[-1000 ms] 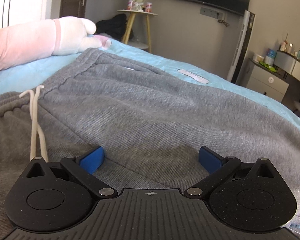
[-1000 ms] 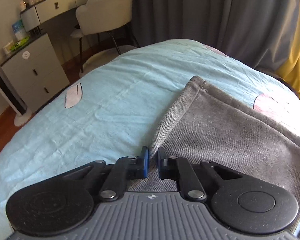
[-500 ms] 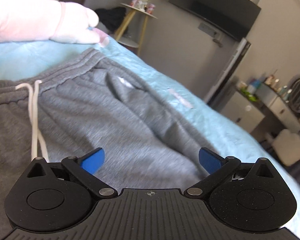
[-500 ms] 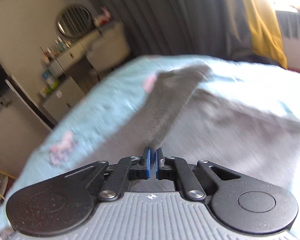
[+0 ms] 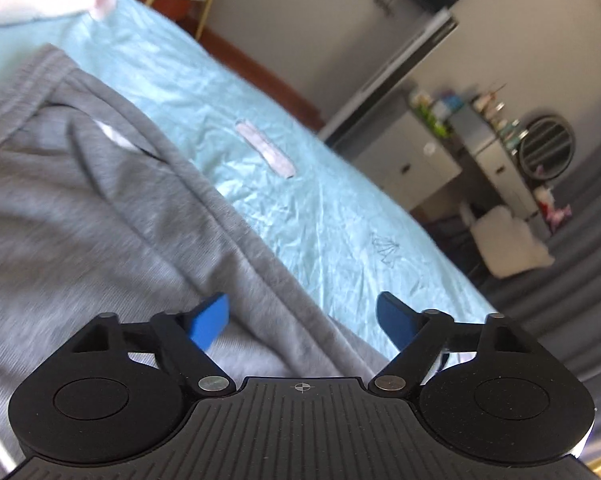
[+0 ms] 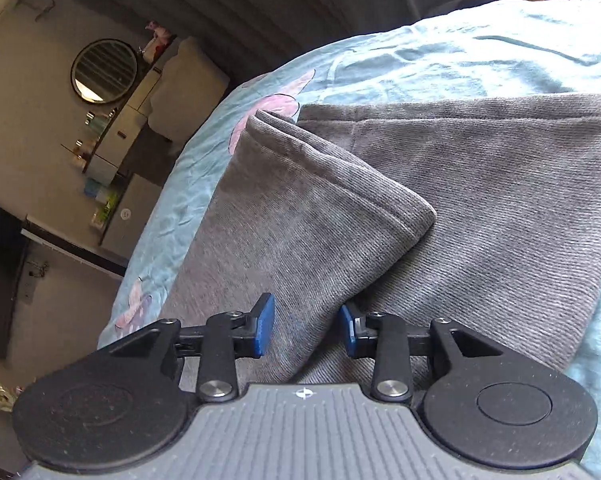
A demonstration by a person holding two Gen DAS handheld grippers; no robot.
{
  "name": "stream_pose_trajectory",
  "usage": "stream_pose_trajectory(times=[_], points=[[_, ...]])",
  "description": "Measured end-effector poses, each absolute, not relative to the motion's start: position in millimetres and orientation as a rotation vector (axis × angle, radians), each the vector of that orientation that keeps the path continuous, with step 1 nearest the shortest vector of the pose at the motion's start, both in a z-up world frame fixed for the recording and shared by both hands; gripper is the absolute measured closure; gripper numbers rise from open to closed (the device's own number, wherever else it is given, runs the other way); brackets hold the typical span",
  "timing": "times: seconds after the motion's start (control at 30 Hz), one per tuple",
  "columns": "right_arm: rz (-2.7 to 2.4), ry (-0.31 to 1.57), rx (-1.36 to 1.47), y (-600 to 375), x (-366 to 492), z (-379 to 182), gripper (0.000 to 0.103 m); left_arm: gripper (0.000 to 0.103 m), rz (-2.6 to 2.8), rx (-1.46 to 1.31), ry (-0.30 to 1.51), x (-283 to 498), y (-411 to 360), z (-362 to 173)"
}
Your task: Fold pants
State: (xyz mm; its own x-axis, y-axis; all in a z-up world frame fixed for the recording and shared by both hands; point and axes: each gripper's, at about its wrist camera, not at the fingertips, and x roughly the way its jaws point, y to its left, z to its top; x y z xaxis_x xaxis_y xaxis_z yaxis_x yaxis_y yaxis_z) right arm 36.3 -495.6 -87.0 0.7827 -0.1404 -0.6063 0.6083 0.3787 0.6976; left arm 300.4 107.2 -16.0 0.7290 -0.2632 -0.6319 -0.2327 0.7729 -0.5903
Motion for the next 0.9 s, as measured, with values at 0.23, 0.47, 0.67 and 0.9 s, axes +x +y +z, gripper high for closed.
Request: stream_pose_trajectory(times=[0.23, 0.47, 0.67, 0.9], points=[[-0.471, 0.478, 1.111, -500.5, 30.9, -92.4, 0.079, 0.029, 0.007, -0.717, 0.932, 342.9, 102.1, -43.2], [-0.449, 0.479, 1.11, -504.4, 40.8, -88.9, 0.074, 0.084, 0.058, -0.719, 0.94, 333.3, 110.7, -50.1], [-0.432, 0.477, 1.032, -508.6, 39.7, -53.3, 0.098, 0.096, 0.008, -0.77, 0.843, 283.5, 127.0, -13.5], [-0.429, 0.362, 0.854, -517.3, -7.5, 6.9, 0.098, 0.096, -0.102, -0.712, 0.704, 141.5, 142.5, 33.6]])
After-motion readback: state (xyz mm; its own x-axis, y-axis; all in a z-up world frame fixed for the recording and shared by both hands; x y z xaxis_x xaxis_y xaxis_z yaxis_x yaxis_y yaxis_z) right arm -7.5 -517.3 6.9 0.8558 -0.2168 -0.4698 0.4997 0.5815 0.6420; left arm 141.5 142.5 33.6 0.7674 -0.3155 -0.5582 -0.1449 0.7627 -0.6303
